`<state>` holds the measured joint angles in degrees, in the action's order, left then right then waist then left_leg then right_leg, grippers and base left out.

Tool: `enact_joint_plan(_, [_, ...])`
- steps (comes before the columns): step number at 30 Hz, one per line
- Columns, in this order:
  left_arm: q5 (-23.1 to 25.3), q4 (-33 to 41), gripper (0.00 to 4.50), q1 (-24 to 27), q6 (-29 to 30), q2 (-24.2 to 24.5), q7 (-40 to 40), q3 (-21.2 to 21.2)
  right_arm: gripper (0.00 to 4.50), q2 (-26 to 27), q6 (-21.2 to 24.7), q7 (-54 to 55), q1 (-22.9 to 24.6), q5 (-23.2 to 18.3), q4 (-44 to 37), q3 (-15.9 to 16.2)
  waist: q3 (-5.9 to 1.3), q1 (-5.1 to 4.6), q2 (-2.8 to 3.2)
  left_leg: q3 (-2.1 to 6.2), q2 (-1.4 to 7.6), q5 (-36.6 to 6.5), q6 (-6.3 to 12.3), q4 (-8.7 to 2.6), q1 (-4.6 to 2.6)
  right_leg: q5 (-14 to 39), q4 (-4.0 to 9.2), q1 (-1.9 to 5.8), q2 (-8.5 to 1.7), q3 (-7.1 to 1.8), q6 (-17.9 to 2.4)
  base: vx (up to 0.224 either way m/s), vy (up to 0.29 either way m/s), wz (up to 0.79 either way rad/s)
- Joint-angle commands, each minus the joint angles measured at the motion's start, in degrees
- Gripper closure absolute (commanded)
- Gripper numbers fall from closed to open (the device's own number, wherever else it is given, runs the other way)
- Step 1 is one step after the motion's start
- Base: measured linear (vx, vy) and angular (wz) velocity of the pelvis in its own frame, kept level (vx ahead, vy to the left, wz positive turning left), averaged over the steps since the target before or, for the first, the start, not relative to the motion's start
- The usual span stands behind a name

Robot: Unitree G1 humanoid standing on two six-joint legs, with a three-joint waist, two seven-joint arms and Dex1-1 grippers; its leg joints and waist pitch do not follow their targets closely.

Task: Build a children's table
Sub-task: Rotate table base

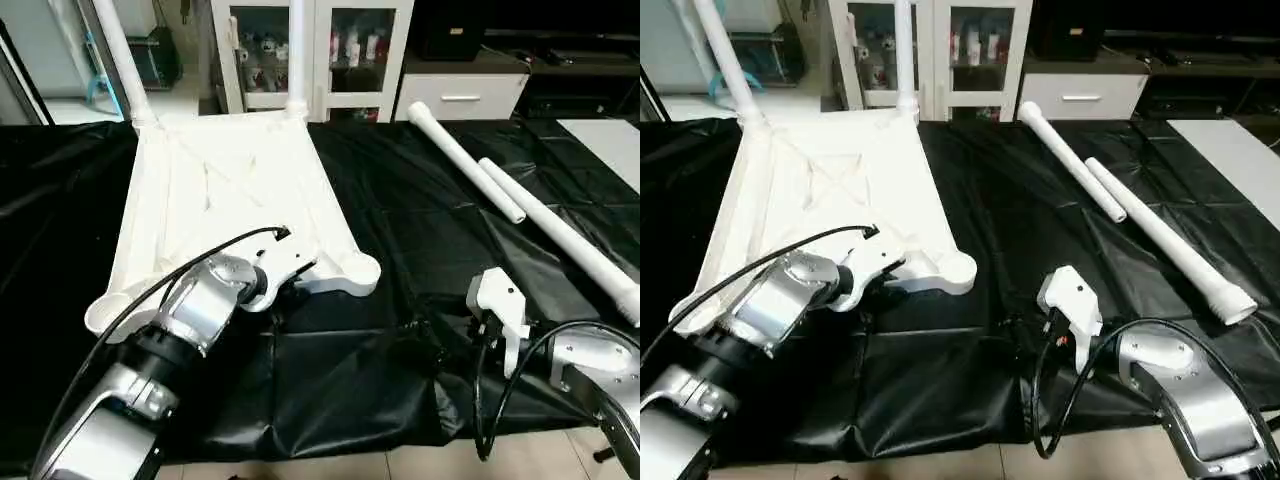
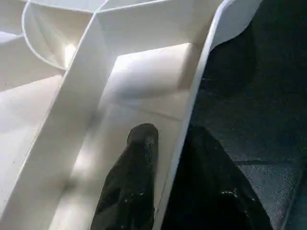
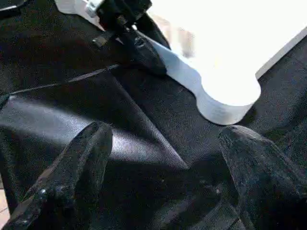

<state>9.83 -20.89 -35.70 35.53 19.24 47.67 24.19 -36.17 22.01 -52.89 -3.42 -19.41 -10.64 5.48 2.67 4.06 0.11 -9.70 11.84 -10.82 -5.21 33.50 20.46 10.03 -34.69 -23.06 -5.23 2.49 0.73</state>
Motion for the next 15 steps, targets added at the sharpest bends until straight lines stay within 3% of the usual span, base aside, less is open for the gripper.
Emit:
enact_joint_plan(1, [1.0, 0.2, 3.76, 2.5, 2.9, 0.3, 0.7, 2.1, 0.64, 0.1, -0.2, 0.8, -0.8, 0.7, 0.1, -0.4, -3.26, 0.31, -0.12, 0.07, 0.71, -14.2, 2.01, -4.14, 0.25, 15.1, 4.71, 2.69, -1.91, -1.43, -11.0, 0.0, 0.0, 0.0])
enact_joint_plan(3, [0.9, 0.9, 3.76, 2.7, 2.6, 0.1, 0.5, 2.0, 0.64, 0.2, -0.2, 1.0, -0.8, 0.7, 0.1, -0.5, -3.28, 0.22, -0.05, 0.05, 0.72, -13.7, 2.11, -4.09, 0.29, 13.7, 4.59, 2.74, -1.87, -1.42, -11.4, 0.0, 0.0, 0.0])
enact_joint_plan(4, [0.7, 1.6, 3.35, 2.9, 2.2, 0.0, 0.4, 2.0, 0.64, 0.2, -0.3, 1.2, -0.9, 0.7, 0.3, -0.7, -3.24, 0.13, -0.09, -0.03, 0.6, -13.5, 2.37, -4.05, 0.3, 13.8, 4.68, 2.76, -1.85, -1.39, -11.4, 0.0, 0.0, 0.0])
enact_joint_plan(5, [0.7, 1.6, 3.35, 2.9, 2.2, 0.0, 0.4, 2.0, 0.64, 0.2, -0.3, 1.2, -0.9, 0.7, 0.3, -0.7, -3.24, 0.13, -0.09, -0.03, 0.6, -13.5, 2.37, -4.05, 0.3, 13.8, 4.68, 2.76, -1.85, -1.39, -11.4, 0.0, 0.0, 0.0])
enact_joint_plan(10, [-0.1, 2.3, 2.83, 2.2, 1.3, -0.4, -0.9, 0.5, 0.64, 0.6, -0.5, 1.8, -1.5, 0.8, 1.1, -1.2, -3.17, 0.14, -0.26, -0.07, 0.61, -14.5, 2.39, -4.11, 0.23, 17.8, 5.08, 2.52, -1.93, -1.39, -10.1, 0.0, 0.0, 0.0])
enact_joint_plan(15, [-3.4, 8.4, 2.82, 2.3, 2.3, 1.6, 1.8, -3.0, 0.64, 1.0, 0.3, 2.3, -3.0, -0.9, 1.2, -2.4, -3.33, 0.1, -0.47, -0.03, 0.71, -13.4, 2.29, -4.12, 0.32, 16.4, 4.77, 2.57, -2.06, -1.42, -10.4, 0.0, 0.0, 0.0])
